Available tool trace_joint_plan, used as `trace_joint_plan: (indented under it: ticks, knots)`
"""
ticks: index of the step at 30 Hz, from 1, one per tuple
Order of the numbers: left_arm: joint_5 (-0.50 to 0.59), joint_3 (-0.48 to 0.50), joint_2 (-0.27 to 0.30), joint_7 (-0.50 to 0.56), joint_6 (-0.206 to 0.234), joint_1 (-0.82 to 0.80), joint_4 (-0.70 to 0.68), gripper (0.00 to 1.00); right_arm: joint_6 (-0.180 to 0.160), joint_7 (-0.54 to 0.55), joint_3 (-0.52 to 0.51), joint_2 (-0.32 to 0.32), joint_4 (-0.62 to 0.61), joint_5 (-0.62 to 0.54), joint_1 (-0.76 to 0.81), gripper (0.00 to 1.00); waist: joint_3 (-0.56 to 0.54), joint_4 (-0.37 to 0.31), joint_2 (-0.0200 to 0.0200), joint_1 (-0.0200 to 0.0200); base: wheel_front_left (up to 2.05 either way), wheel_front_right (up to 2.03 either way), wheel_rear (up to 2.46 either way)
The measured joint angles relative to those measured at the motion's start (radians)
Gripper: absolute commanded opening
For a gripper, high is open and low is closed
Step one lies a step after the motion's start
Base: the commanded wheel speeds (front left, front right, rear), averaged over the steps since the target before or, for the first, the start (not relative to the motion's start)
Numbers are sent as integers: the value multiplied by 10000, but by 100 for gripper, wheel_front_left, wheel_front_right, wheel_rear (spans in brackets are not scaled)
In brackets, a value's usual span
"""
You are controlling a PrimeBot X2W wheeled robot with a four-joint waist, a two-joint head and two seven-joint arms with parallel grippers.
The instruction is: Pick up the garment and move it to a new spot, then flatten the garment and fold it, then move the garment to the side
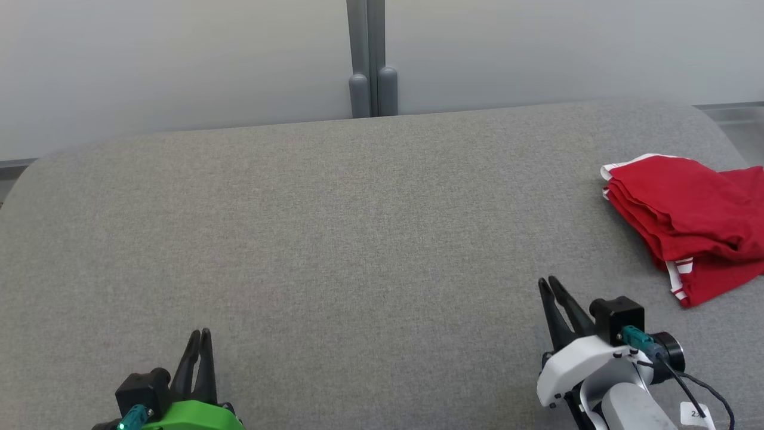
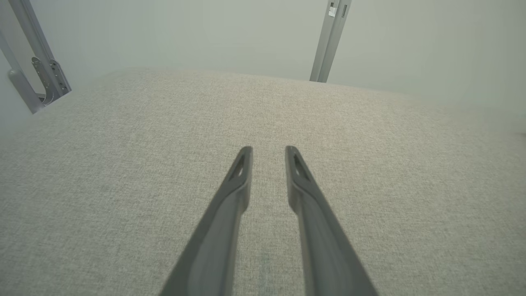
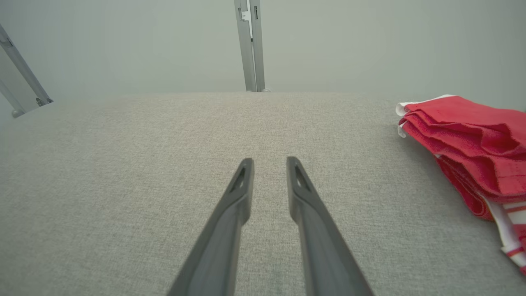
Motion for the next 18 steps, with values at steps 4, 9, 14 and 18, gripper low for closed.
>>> trace_joint_plan:
  ticks: [4, 9, 14, 18]
  knots:
    - [-477, 52, -33, 232, -2, 87, 224, 0, 0, 219, -109, 21, 194, 506, 271, 0, 2, 0, 0, 0, 0, 0, 0]
    - [-1411, 132, -33, 489, -4, 81, 125, 0, 0, 454, -272, 21, 15, 1503, 278, 0, 8, 0, 0, 0, 0, 0, 0]
    - [-2332, 165, -33, 677, -36, 77, -36, 0, 0, 679, -399, 21, -213, 2479, 374, 0, 13, 0, 0, 0, 0, 0, 0]
    - [-2997, 199, -31, 840, -58, 73, -167, 0, 0, 844, -495, 21, -357, 3189, 437, 0, 18, 1, 0, 0, 0, 0, 0]
